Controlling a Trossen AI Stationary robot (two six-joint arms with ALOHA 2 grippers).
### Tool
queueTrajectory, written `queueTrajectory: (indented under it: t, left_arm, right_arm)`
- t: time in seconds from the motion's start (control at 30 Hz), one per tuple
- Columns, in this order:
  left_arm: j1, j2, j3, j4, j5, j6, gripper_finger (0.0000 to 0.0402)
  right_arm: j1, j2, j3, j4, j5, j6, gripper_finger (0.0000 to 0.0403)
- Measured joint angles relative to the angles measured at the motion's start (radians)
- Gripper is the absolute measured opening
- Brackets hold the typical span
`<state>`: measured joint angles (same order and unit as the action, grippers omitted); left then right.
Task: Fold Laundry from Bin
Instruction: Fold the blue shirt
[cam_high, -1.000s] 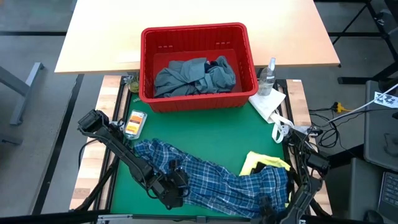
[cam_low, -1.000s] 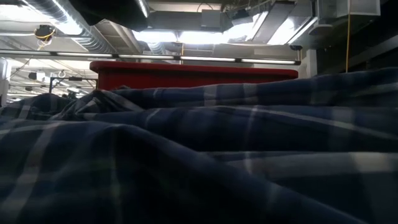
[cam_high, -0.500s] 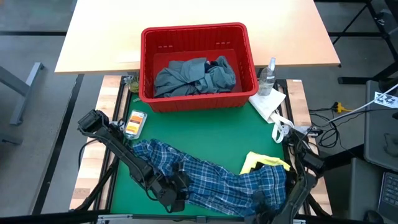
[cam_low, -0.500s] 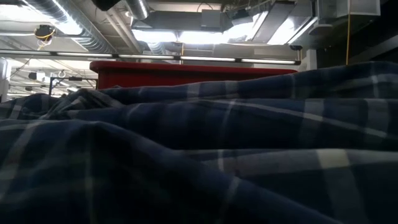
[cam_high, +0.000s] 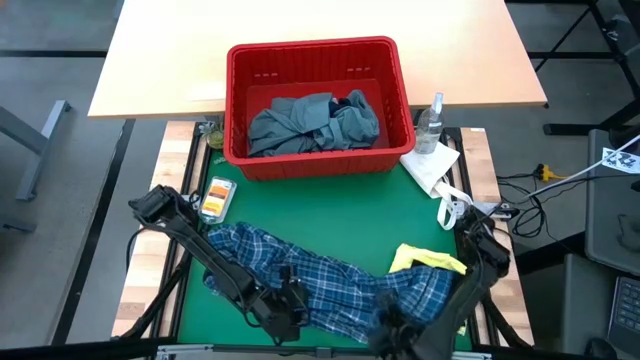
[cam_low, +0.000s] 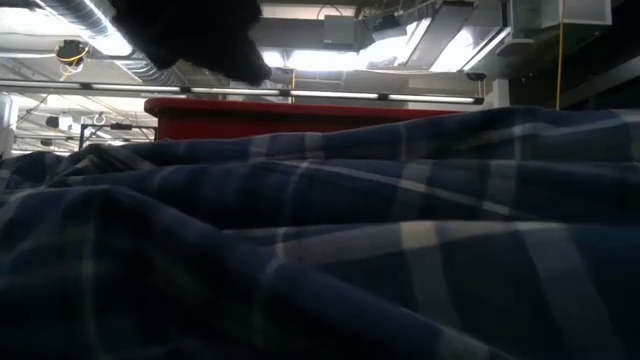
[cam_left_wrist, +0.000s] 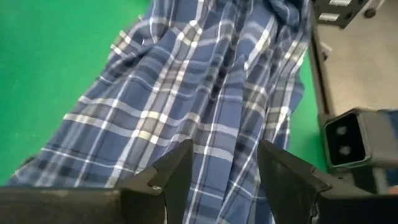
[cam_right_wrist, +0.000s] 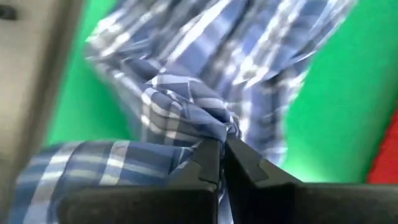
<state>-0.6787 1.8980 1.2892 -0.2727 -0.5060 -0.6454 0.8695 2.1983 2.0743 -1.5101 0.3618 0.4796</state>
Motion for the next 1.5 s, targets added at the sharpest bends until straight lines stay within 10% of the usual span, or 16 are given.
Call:
queueTrajectory:
  t: [0.5,0.7,1.13,1.5]
  left_arm:
    - [-0.105,-0.118,0.000,-0.441,-0.006,-0.188,0.0075]
    - [-0.244,-0.237,0.000,-0.751,0.048,-0.473,0.0018]
    - [-0.509,-0.335,0.001,-0.853,0.098,-0.896,0.0011]
    - [-0.511,-0.334,0.001,-0.826,0.068,-0.916,0.0013]
  right_arm:
    - [-0.255,0.002,-0.009,0.647,0.121,-0.759,0.0004]
    - [-0.374,0.056,-0.008,1.042,-0.067,-1.034,0.0003]
    - [-0.452,0.258,-0.010,1.449,-0.255,-1.065,0.0012]
    - [-0.451,0.294,-0.009,1.539,-0.290,-1.030,0.0034]
